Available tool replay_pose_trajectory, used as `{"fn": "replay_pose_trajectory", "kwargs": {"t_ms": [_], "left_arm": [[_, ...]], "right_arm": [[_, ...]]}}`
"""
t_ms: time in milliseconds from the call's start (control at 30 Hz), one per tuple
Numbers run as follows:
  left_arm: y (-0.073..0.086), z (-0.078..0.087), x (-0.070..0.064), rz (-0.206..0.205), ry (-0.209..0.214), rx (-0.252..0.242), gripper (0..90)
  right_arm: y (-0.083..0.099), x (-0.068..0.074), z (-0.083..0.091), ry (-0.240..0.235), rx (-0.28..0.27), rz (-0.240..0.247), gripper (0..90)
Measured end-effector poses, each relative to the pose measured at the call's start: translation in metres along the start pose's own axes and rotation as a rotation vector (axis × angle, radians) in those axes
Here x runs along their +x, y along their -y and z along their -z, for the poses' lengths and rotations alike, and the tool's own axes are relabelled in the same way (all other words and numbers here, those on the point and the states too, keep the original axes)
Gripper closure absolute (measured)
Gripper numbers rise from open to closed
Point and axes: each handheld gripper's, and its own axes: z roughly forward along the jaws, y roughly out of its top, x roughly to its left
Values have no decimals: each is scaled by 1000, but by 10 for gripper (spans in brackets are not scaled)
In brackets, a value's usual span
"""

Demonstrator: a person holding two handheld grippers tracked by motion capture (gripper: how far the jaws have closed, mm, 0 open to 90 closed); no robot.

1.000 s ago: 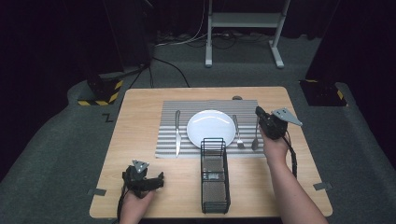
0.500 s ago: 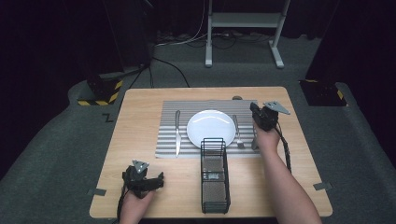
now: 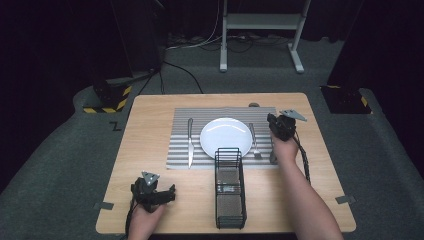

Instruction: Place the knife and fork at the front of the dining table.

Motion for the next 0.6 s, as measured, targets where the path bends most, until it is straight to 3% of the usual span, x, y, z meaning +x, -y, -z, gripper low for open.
{"fn": "replay_pose_trajectory", "kwargs": {"t_ms": [100, 400, 600], "left_arm": [[0, 0, 0, 0, 0, 0, 3], [0, 0, 0, 0, 1, 0, 3], [0, 0, 0, 0, 1, 0, 4]], "right_arm": [[0, -1, 1, -2, 8, -21, 754], [2, 1, 9, 3, -6, -3, 716], [7, 6, 26, 6, -11, 42, 584]]}}
